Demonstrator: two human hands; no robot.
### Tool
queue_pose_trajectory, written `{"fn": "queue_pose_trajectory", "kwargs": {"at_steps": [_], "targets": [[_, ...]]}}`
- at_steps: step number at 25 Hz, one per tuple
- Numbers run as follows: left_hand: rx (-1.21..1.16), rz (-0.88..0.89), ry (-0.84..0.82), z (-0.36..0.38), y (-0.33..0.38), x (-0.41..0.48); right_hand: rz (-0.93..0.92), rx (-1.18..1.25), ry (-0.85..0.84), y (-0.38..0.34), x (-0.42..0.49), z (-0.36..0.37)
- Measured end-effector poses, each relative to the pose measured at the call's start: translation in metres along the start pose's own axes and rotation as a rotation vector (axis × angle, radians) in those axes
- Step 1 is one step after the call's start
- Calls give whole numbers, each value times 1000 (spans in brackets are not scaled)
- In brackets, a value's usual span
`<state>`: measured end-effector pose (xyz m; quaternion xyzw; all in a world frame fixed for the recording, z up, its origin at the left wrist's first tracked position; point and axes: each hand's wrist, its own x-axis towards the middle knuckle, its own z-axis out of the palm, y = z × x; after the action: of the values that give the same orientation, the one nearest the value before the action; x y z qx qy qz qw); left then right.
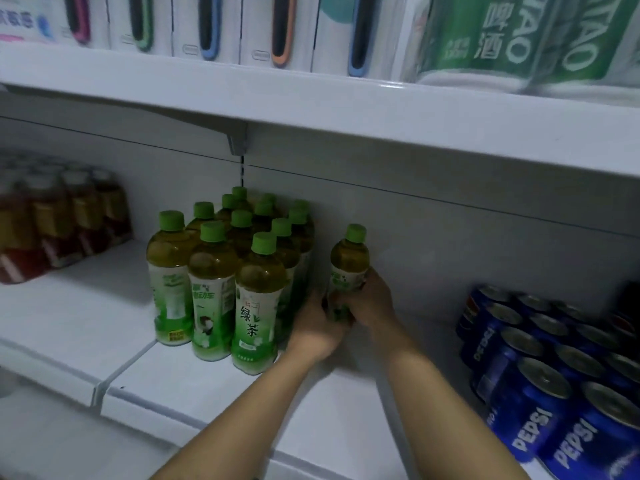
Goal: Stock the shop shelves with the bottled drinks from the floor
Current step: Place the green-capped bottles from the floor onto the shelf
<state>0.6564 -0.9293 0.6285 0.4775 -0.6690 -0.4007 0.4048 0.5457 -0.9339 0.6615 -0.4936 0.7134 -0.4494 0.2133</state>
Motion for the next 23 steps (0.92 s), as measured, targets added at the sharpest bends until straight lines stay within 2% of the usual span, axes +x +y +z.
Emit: {"fn": "queue_pose_trajectory", "kwargs": {"at_steps": [5, 10, 16, 23], "targets": [[32, -48, 61, 5, -14, 22, 16, -14, -53, -5, 43, 18], [-17, -78, 202, 21, -27, 37, -12, -6, -83, -7, 64, 31], [-32, -91, 237, 23, -17, 34, -5, -11, -5, 1, 73, 44], [-45, -102, 286, 24, -14, 40, -66, -68, -27, -1, 64, 38]]}}
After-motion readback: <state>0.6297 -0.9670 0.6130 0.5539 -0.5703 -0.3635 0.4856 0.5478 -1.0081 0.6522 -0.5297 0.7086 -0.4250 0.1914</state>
